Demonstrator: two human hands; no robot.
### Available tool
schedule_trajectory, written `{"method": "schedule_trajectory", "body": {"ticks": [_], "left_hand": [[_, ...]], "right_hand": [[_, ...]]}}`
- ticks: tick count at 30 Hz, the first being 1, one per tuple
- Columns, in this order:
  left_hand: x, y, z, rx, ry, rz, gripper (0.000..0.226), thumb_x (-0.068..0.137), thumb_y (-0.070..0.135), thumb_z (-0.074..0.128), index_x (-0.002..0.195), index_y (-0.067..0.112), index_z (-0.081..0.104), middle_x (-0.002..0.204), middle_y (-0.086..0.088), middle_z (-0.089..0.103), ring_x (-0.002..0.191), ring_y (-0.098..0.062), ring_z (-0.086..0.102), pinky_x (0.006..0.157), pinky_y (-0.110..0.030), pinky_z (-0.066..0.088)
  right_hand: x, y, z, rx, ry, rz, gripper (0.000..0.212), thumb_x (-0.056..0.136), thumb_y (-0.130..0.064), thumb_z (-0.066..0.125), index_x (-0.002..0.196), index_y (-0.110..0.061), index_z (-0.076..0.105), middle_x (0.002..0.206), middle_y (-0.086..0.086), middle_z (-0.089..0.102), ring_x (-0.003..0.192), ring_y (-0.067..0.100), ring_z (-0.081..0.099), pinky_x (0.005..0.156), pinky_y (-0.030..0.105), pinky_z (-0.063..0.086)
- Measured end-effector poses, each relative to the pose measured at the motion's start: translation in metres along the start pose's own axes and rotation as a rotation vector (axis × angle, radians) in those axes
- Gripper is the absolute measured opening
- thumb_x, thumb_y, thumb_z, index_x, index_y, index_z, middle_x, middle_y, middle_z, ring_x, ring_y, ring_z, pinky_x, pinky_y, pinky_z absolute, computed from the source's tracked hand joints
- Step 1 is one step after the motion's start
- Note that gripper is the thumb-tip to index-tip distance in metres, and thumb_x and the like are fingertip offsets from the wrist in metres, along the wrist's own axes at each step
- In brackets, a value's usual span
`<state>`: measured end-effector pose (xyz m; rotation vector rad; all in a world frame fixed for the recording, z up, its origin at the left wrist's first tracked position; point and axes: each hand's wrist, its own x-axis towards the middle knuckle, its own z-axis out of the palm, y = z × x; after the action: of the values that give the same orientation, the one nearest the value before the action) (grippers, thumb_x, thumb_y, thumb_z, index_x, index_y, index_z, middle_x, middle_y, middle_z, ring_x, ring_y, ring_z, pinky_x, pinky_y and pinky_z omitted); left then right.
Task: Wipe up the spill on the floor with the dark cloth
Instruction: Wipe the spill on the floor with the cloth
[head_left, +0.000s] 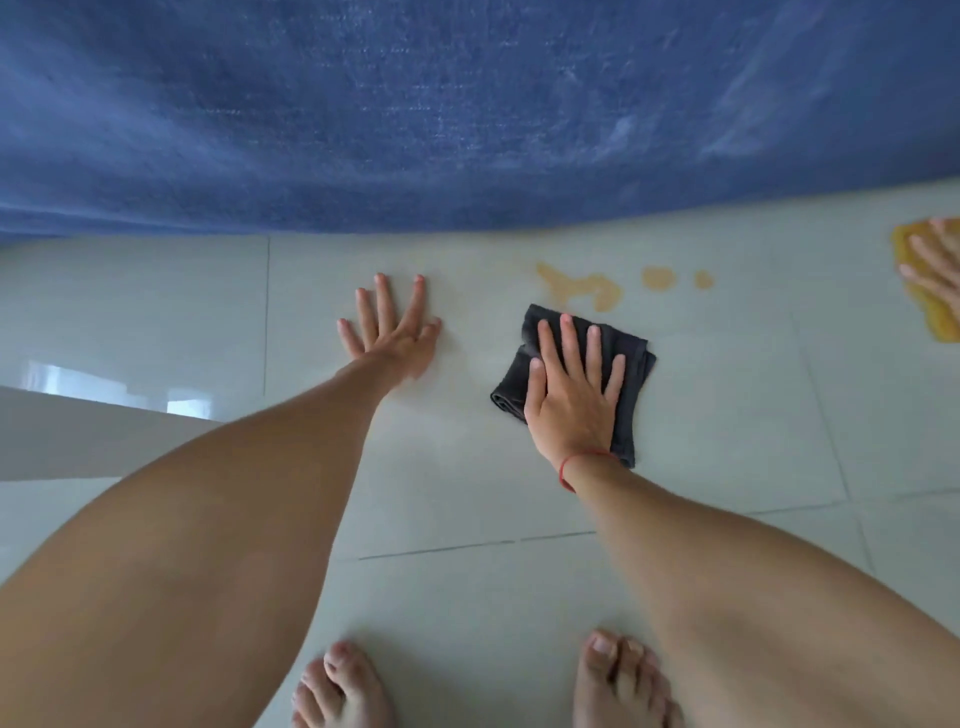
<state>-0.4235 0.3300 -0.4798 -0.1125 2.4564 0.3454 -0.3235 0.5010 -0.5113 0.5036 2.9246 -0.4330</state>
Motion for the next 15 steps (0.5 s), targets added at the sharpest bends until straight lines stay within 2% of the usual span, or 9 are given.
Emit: {"method": "schedule_trajectory", "body": {"ticks": [3,8,10,15], "left_hand": [[0.000,0.000,0.000,0.010,-0.006,-0.001,0.056,0.101,0.049,0.015,0.147,0.048,-0.017,0.155,0.003,-0.036,0.143,-0.021,-0.032,0.115,-0.051,-0.018],[0.004,0.000,0.001,0.009,-0.024,-0.001,0.055,0.101,0.049,0.013,0.146,0.048,-0.018,0.154,0.003,-0.038,0.143,-0.021,-0.034,0.114,-0.051,-0.018],[0.001,0.000,0.000,0.008,-0.021,0.000,0.055,0.101,0.049,0.013,0.146,0.049,-0.018,0.154,0.004,-0.038,0.142,-0.021,-0.035,0.114,-0.051,-0.018],[-0.003,0.002,-0.001,0.011,-0.030,0.012,0.055,0.101,0.049,0.011,0.145,0.048,-0.021,0.153,0.003,-0.039,0.142,-0.021,-0.035,0.113,-0.051,-0.019]], "right_hand": [[0.033,-0.009,-0.007,0.023,-0.002,0.088,0.050,0.102,-0.039,0.019,0.151,-0.036,0.014,0.162,-0.012,0.005,0.150,0.021,-0.002,0.116,0.057,-0.005],[0.072,-0.038,-0.006,0.019,0.029,0.119,0.051,0.100,-0.038,0.020,0.151,-0.034,0.016,0.162,-0.009,0.006,0.149,0.028,-0.003,0.114,0.063,-0.005],[0.078,-0.046,-0.004,0.020,0.020,0.075,0.051,0.101,-0.037,0.021,0.151,-0.033,0.017,0.162,-0.008,0.008,0.149,0.028,-0.002,0.113,0.063,-0.006],[0.044,-0.050,0.008,-0.004,0.030,-0.181,0.050,0.099,-0.037,0.025,0.149,-0.032,0.027,0.160,-0.008,0.020,0.149,0.025,0.010,0.116,0.058,0.000]]}}
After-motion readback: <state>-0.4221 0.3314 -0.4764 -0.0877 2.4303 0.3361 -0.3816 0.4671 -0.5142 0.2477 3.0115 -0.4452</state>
